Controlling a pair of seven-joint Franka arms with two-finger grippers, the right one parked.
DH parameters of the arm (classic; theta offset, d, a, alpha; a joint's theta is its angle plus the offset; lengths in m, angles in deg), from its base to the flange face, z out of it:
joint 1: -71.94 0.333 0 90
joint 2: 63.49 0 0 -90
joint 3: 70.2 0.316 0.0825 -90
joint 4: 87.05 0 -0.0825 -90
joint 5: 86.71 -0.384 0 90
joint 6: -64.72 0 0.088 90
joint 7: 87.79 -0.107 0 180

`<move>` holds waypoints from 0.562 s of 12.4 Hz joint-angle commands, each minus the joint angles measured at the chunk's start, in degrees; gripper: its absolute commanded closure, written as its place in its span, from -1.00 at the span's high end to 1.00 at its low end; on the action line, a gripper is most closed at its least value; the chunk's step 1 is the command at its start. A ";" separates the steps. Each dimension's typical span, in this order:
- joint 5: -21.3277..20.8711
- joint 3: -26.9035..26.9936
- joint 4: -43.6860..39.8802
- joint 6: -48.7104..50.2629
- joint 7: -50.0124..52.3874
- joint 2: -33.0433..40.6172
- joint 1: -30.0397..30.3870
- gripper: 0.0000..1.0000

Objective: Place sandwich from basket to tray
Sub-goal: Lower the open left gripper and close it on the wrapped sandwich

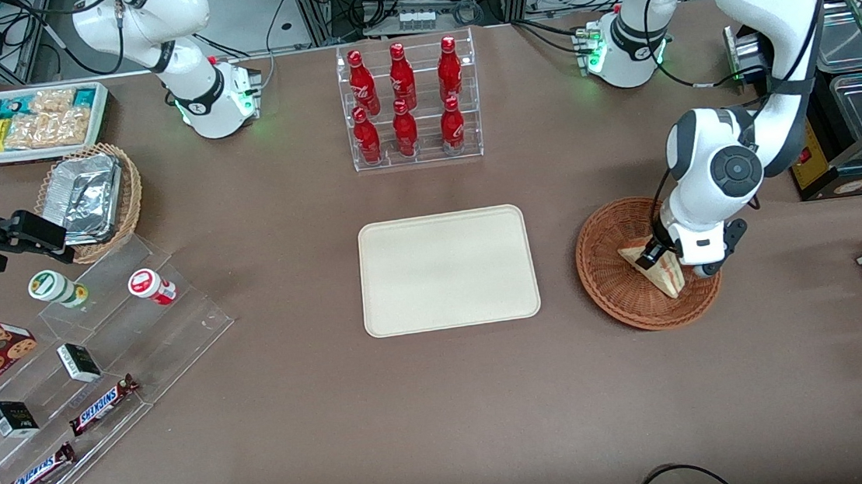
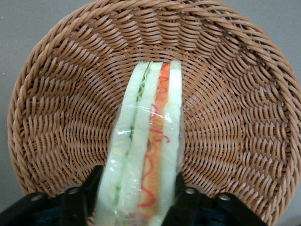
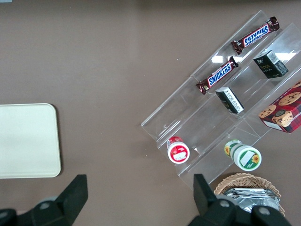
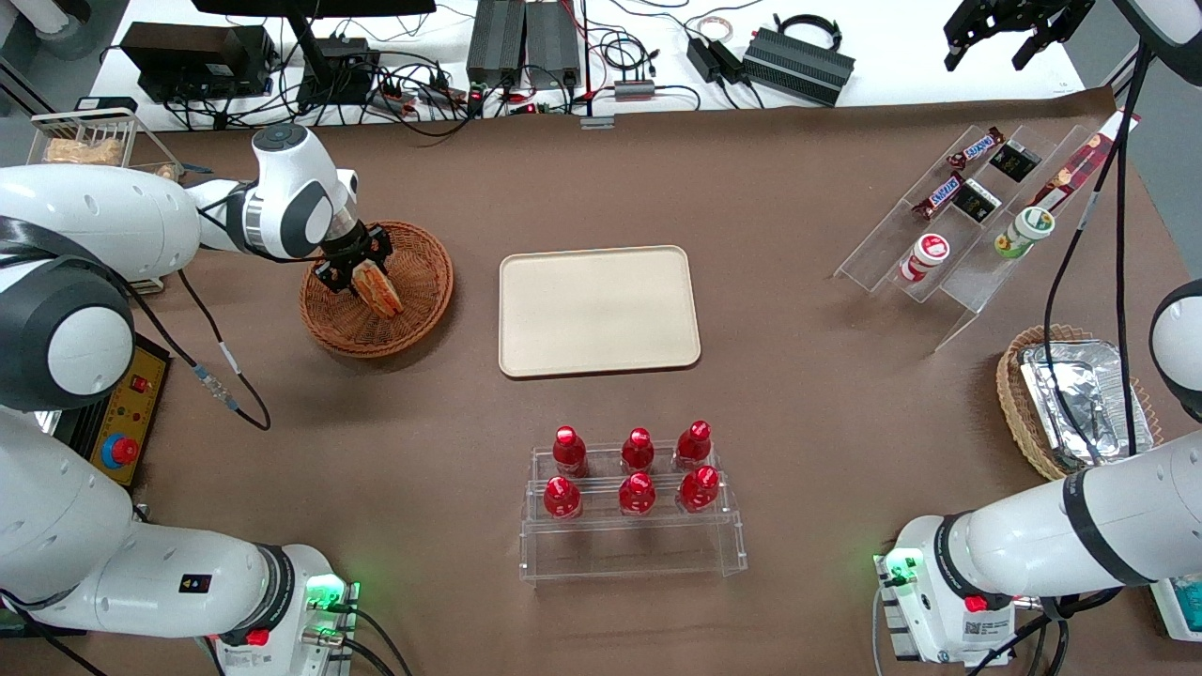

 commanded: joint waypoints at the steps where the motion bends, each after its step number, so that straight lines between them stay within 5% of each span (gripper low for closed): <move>1: -0.06 0.18 -1.73 1.53 0.94 0.75 -0.37 -0.72; 7: -0.32 0.18 -14.91 23.24 0.15 1.28 -3.79 -0.72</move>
